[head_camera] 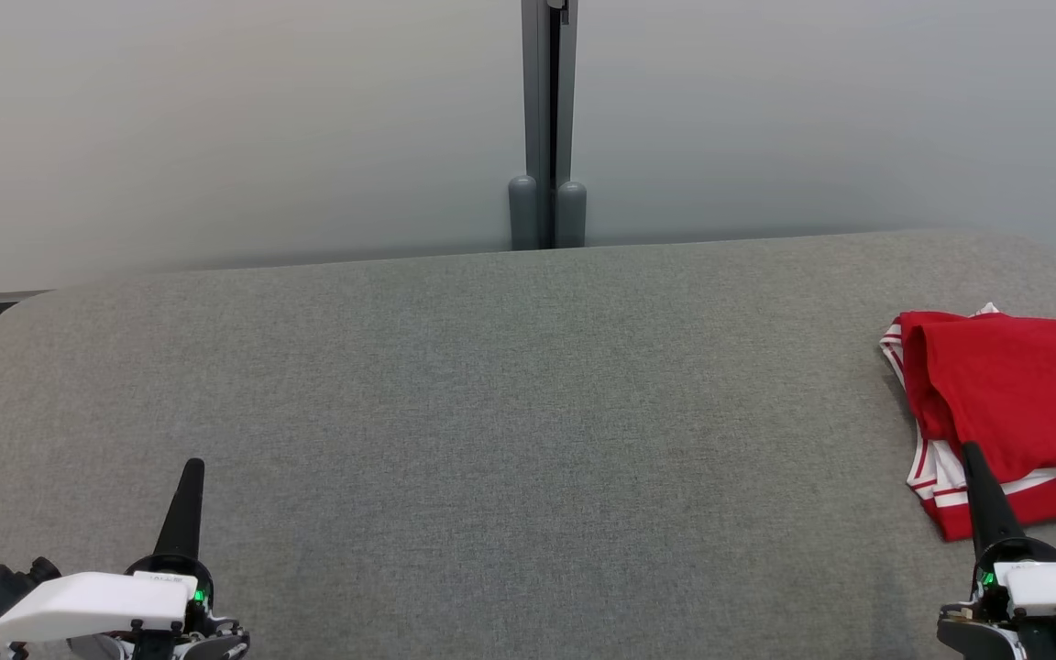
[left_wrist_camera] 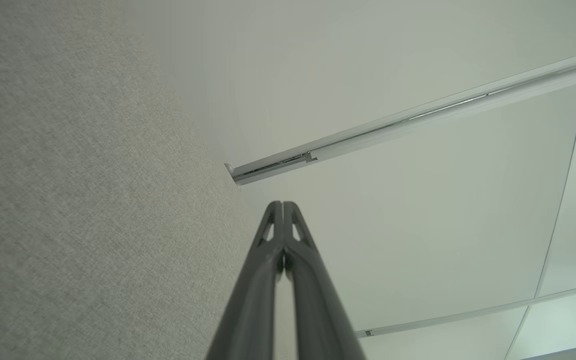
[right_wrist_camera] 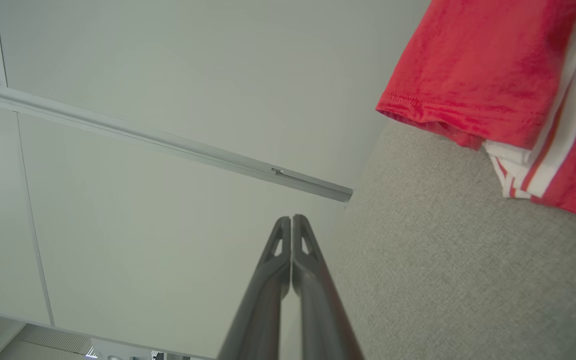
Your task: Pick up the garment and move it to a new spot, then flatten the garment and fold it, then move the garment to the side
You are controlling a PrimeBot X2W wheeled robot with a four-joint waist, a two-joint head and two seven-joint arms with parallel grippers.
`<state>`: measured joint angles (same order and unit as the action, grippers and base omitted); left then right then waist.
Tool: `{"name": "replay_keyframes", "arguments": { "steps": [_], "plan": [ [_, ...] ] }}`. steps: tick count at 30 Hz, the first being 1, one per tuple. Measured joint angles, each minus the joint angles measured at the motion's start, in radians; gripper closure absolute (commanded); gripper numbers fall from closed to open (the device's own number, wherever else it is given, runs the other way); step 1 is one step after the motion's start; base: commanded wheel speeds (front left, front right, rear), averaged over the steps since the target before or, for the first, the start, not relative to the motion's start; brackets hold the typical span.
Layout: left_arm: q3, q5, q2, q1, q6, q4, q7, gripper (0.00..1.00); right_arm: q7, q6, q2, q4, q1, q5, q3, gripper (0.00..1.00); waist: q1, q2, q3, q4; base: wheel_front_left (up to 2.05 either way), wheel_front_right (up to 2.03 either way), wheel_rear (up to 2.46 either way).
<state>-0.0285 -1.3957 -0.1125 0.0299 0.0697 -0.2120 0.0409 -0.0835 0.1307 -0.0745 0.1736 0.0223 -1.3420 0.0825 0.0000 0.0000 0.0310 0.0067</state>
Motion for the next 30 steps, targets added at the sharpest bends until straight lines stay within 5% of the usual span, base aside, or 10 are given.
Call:
{"name": "replay_keyframes", "arguments": {
  "steps": [30],
  "plan": [
    [-0.062, -0.171, 0.046, 0.059, 0.046, -0.026, 0.053, 1.00, -0.015, 0.000, 0.015, 0.056, 0.062, -0.215, 0.016, 1.00, 0.0000, 0.0000, -0.026, -0.005, 0.00, 0.00, 0.00]
  ]
}}
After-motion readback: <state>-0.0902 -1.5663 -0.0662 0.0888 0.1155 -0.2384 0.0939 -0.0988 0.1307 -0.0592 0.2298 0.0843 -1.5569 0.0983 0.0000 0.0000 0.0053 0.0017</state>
